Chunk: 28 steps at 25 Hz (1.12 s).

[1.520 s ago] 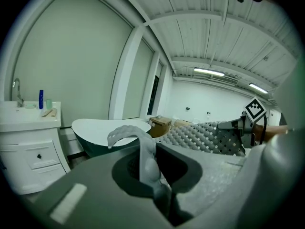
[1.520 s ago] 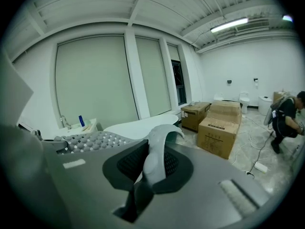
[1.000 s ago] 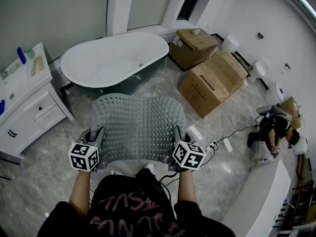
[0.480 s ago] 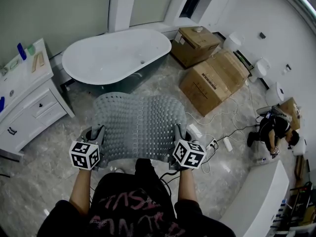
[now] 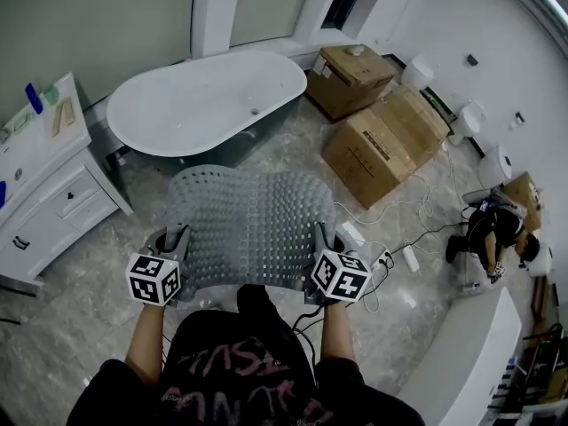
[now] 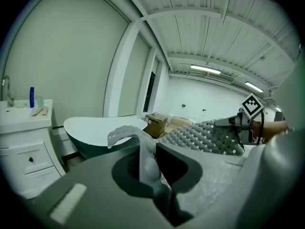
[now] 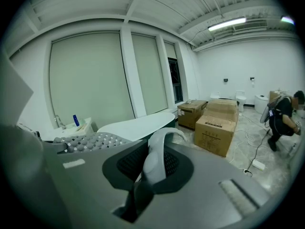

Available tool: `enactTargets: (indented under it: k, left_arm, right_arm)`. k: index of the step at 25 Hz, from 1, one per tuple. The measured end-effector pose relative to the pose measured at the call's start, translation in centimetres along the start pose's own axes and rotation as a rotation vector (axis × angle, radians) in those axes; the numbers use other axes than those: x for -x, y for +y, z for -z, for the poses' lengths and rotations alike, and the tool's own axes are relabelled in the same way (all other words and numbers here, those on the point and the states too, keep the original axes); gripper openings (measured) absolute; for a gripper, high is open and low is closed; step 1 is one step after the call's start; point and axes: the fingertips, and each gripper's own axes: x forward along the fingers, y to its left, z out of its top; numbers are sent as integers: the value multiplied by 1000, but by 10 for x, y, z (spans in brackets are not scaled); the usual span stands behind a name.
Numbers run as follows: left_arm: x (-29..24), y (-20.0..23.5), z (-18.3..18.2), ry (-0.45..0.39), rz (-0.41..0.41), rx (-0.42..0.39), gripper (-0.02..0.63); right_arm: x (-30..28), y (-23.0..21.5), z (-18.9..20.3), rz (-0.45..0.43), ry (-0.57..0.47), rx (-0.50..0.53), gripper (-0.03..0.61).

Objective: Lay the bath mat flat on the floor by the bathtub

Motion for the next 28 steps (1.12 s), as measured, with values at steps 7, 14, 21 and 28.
enactTargets:
  k: [7,14,21,28]
  left_arm:
    - [-21,2,0,25,-3,8,31]
    - [-44,1,-1,52,-4,6,31]
    - [-69,7,-3,71,-23,8,31]
    - [-101,6,-6,95,-28,13,31]
  right_arm:
    - [-16,-15,-3,2,17,-6,52]
    - [-38,-29,-7,-6,44,-5,52]
    - [-67,-42,-14,-19,66,-4,52]
    - [-93,-61,-23,-28,90,1,53]
